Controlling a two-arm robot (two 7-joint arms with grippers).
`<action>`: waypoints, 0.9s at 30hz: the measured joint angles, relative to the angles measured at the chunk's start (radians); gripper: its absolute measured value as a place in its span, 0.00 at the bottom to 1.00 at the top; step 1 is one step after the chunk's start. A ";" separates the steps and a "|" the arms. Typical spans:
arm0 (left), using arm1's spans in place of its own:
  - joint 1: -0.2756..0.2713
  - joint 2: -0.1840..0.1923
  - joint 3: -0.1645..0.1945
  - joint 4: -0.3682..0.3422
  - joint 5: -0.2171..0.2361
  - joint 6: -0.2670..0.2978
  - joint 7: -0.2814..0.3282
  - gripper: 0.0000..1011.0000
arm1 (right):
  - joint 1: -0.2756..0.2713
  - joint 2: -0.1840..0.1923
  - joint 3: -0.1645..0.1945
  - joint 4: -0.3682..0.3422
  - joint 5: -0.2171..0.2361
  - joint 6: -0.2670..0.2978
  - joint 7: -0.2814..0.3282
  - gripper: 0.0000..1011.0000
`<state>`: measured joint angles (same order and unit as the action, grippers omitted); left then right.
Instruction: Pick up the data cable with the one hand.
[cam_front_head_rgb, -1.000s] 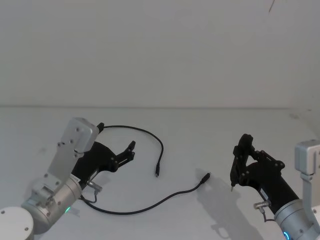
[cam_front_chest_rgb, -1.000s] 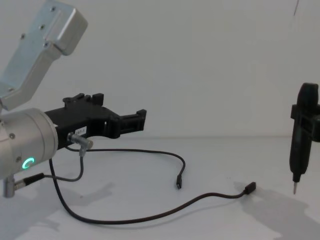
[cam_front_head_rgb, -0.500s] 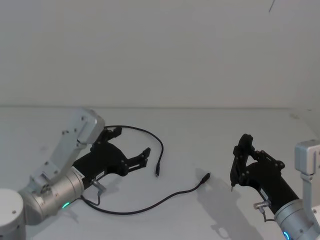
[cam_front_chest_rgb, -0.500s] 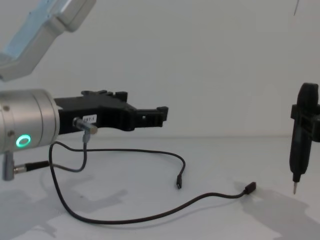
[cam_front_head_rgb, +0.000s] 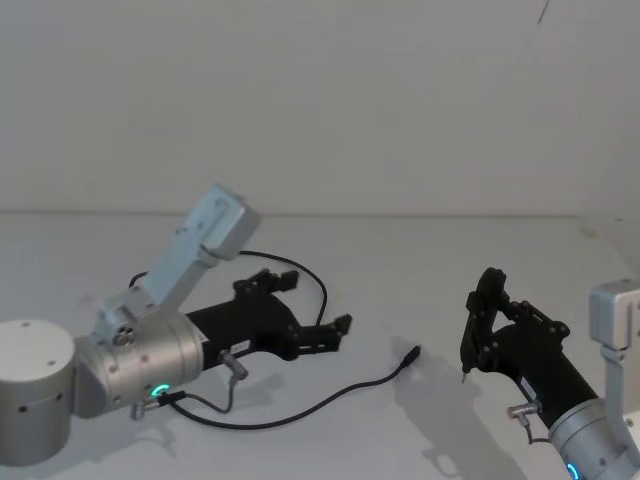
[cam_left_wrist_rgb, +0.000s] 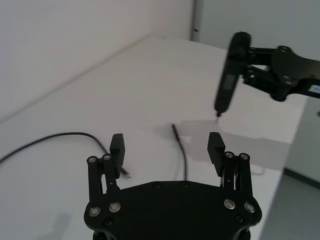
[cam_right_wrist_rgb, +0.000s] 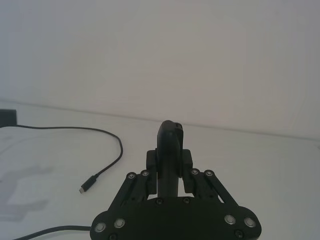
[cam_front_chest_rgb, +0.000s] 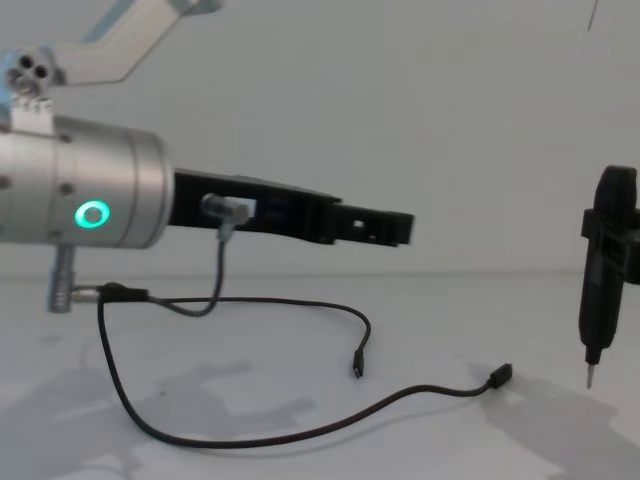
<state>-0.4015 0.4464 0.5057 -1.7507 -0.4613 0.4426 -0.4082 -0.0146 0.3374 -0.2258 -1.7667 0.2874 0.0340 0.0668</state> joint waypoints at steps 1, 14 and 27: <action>-0.007 -0.003 0.005 0.000 -0.004 0.018 -0.002 0.99 | 0.000 0.000 0.000 0.000 0.000 0.000 0.000 0.28; -0.094 -0.055 0.087 0.024 -0.003 0.205 0.026 0.99 | 0.000 0.000 0.000 0.000 0.000 0.000 0.000 0.28; -0.141 -0.091 0.158 0.069 0.055 0.285 0.071 0.99 | 0.000 0.000 0.000 0.000 0.000 0.000 0.000 0.28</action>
<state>-0.5425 0.3558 0.6642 -1.6813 -0.4059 0.7273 -0.3373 -0.0146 0.3374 -0.2258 -1.7667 0.2874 0.0340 0.0668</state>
